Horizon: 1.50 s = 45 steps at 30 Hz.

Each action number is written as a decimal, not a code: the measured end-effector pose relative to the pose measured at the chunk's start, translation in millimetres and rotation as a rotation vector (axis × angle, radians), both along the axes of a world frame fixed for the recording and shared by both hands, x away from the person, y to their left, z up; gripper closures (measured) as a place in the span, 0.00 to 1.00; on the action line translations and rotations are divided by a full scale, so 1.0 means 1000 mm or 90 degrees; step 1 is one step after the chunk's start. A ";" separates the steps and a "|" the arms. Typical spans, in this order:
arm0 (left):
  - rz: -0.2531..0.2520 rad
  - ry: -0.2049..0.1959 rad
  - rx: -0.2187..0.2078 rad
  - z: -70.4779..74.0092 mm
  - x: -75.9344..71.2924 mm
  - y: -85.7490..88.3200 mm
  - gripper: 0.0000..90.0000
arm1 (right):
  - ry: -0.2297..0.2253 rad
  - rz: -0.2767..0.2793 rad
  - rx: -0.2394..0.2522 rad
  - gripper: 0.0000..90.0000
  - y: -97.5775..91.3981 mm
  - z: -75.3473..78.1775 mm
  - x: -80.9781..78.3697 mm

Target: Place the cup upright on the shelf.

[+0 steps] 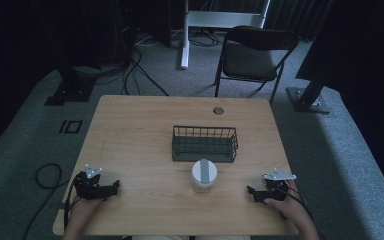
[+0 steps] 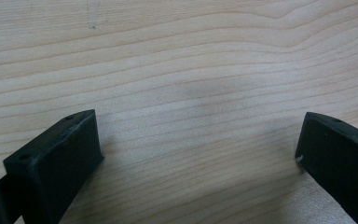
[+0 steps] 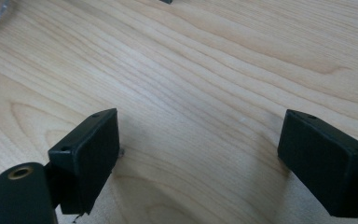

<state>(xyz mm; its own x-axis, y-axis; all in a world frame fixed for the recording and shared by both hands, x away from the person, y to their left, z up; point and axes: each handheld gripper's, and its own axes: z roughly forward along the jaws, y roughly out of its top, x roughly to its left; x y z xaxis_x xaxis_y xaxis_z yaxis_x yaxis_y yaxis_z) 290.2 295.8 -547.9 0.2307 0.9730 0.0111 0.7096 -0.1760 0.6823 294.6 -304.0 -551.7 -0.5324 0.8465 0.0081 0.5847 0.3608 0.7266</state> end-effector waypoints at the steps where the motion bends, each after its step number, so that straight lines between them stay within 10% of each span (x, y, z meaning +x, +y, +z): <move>1: 0.000 0.000 0.000 0.000 0.000 0.000 0.00 | 0.000 0.000 0.000 0.14 0.000 0.000 0.000; 36: 0.000 -0.001 0.000 0.000 0.000 0.000 0.00 | -0.007 0.007 -0.018 0.13 0.002 0.002 -0.004; 45: 0.000 -0.001 -0.001 0.000 0.000 0.000 0.00 | -0.024 0.023 0.029 0.13 0.006 0.013 -0.006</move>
